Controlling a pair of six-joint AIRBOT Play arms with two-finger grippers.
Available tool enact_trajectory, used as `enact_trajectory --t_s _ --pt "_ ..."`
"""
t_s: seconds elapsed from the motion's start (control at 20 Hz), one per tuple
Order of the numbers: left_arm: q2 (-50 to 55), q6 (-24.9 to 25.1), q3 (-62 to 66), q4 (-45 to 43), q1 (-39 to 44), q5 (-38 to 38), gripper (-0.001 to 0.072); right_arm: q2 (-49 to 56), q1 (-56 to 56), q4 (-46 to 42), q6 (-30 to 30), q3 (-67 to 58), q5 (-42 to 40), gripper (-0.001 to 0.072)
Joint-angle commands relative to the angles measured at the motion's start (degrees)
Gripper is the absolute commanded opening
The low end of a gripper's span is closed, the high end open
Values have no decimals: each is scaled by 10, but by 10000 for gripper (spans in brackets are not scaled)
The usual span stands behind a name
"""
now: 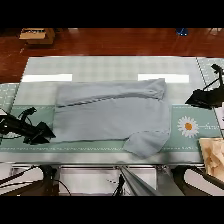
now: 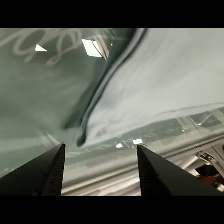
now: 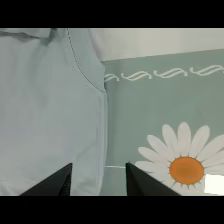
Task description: Fold the shirts.
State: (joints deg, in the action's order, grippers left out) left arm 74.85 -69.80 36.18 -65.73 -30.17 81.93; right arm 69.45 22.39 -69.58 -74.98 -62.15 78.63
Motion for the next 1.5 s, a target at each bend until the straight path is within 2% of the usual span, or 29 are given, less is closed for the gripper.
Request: enact_trajectory --t_s 0.0,0.05,0.15,0.2,0.25,0.3,0.45,0.55,0.75,1.05,1.25,1.35,1.45 --pt "-1 -11 -15 19 34 -74 529 -23 3 12 1 9 -9 428" --pt "-1 -17 -15 28 43 -90 500 -30 3 12 -1 9 -9 428" --pt "-1 -18 -16 43 65 -104 362 -50 3 14 -7 9 -9 428" --pt "-1 -18 -16 42 74 -103 255 -61 3 15 -8 9 -8 428" --pt "-1 -13 -16 43 81 -97 106 -71 3 12 -8 9 -7 428" --pt "-1 -9 -16 42 84 -91 22 -80 3 -6 -8 9 -4 428" --pt "-1 -7 -15 38 83 -82 22 -101 31 -66 -26 69 13 428" --pt "-1 -7 -15 38 83 -82 22 -126 70 -21 -23 183 17 429" --pt "-1 -2 -15 38 84 -78 22 -160 78 60 33 355 8 430" --pt "-1 4 -15 38 84 -78 22 -157 76 121 52 384 -23 432" --pt "-1 4 -15 38 84 -75 22 -157 20 108 8 391 -65 433" --pt "-1 4 -15 38 84 -69 22 -157 -40 106 -33 406 -100 483" --pt "-1 4 -15 38 84 -68 22 -157 -90 101 -64 419 -130 487"
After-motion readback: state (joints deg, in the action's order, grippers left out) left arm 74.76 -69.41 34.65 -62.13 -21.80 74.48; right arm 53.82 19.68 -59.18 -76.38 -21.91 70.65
